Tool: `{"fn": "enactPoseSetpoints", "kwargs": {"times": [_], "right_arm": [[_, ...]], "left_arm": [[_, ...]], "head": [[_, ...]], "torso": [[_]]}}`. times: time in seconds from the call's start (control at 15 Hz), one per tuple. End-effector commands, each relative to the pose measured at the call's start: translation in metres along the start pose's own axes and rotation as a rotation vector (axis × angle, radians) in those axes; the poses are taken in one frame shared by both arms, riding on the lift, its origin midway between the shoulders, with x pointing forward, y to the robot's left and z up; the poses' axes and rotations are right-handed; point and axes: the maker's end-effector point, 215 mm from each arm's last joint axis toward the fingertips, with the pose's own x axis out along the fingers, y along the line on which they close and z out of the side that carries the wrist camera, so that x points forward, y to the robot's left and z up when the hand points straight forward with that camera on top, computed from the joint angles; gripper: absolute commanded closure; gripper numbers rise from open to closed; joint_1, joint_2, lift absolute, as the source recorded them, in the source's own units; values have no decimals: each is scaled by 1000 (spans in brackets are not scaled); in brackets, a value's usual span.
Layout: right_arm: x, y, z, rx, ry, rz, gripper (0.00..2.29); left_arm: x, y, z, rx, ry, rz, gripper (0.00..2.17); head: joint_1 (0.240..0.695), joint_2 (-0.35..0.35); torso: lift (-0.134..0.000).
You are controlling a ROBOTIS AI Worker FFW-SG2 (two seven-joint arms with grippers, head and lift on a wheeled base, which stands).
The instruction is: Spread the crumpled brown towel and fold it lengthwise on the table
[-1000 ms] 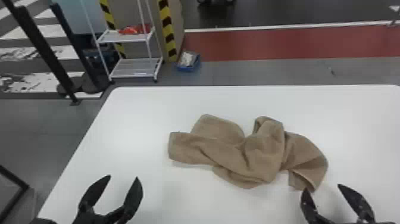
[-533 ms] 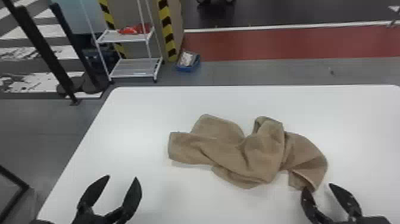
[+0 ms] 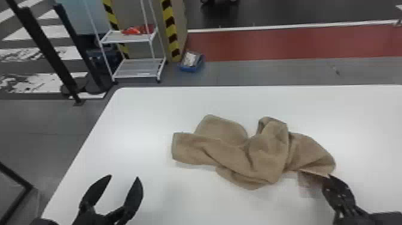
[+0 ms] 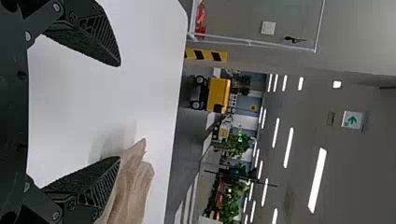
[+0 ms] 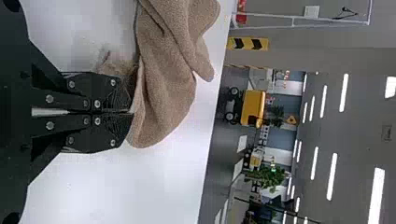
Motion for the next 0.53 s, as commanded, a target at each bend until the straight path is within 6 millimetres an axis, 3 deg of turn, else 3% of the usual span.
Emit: {"fn": "enactPoseSetpoints", "kwargs": {"times": [0.0,0.07,0.2,0.27,0.47], "right_arm": [[3,-16,20,-106,70,43,1355],[3,-15,35,-196,69,77,1352],[4,-14,44,-383,124,161,1352],[1,-24,53,-477,140,201,1352],[-16,-85,84,-596,175,211,1352]], "left_arm": [[-6,15,6,-2,-7,17,198],[-9,19,9,3,-9,23,198],[-10,21,12,8,-10,21,198],[-11,21,13,9,-11,18,198],[-9,20,17,13,-16,9,198]], "head": [[695,139],[695,146],[695,164],[695,176],[695,160]], "torso": [[-123],[-123],[-123],[-123],[-123]]}}
